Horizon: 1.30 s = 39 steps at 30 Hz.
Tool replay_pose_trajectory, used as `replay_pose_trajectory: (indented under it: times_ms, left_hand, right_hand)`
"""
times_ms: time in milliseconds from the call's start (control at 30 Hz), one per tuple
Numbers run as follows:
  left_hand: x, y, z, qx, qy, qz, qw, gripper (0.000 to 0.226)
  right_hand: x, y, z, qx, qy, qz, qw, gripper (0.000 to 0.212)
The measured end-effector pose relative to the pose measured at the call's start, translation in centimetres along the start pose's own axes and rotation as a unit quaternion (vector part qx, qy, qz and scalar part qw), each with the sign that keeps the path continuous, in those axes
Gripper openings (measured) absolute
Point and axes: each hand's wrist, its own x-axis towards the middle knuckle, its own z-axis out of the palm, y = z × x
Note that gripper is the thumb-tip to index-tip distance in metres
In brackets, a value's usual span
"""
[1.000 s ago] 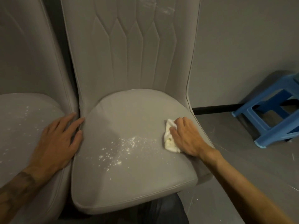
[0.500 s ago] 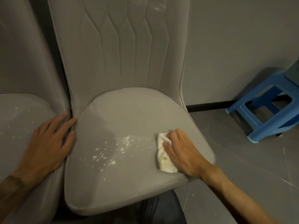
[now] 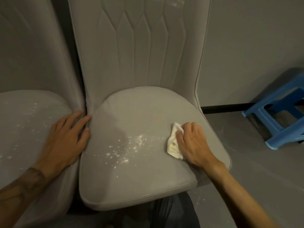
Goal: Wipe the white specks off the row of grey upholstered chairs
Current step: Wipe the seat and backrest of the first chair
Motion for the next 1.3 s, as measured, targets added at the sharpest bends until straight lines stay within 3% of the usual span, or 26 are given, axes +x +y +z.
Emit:
replay_pose_trajectory:
  times_ms: [133,233,400,467,633,700,800,833,967,1033,1200,1300]
  left_hand:
    - [-0.2,0.4,-0.4,-0.005,-0.003,-0.006,1.000,0.062]
    - [-0.2,0.5,-0.5,-0.007,-0.001,-0.007,1.000,0.062]
    - [-0.3,0.4,-0.4,-0.006,-0.001,-0.007,1.000,0.061]
    - [-0.3,0.3,-0.4,-0.005,0.000,-0.007,1.000,0.060]
    - [-0.2,-0.1,-0.1,-0.006,-0.006,-0.006,1.000,0.061]
    - [-0.2,0.0,-0.1,-0.007,-0.003,-0.007,1.000,0.060]
    - [-0.2,-0.2,-0.1,-0.006,-0.004,-0.010,1.000,0.059]
    - [-0.2,-0.2,-0.1,-0.004,-0.007,-0.010,1.000,0.059]
    - [-0.2,-0.3,-0.1,-0.001,-0.014,-0.010,1.000,0.059]
    - [-0.3,-0.2,-0.2,-0.001,-0.016,-0.010,1.000,0.059]
    - [-0.4,0.0,-0.6,-0.006,-0.014,-0.013,1.000,0.058]
    - [-0.4,-0.1,-0.5,-0.005,-0.019,-0.016,1.000,0.056]
  right_hand:
    - [-1.7,-5.8,1.4,0.057,0.012,-0.094,0.994,0.030]
    - [-2.6,-5.7,1.3,0.079,-0.014,-0.161,0.984,0.026]
    - [2.7,-3.3,0.8,-0.009,-0.021,-0.026,0.999,0.032]
    - [2.5,-5.3,1.4,-0.027,-0.015,-0.057,0.998,0.034]
    - [-0.9,-7.1,2.1,0.071,-0.017,-0.203,0.976,0.027]
    - [1.3,-5.7,1.8,0.060,-0.022,-0.157,0.986,0.030]
    - [5.3,-5.9,1.7,0.027,-0.027,-0.021,0.999,0.039]
    - [5.7,-6.8,2.0,-0.002,-0.026,-0.035,0.999,0.038]
    - [1.9,-11.4,3.4,0.073,-0.005,-0.207,0.976,0.031]
    - [1.8,-10.8,3.1,0.073,-0.019,-0.248,0.966,0.033]
    - [7.3,-9.0,2.5,0.006,-0.026,-0.104,0.994,0.037]
    - [5.5,-11.6,3.4,0.018,-0.006,-0.172,0.985,0.034]
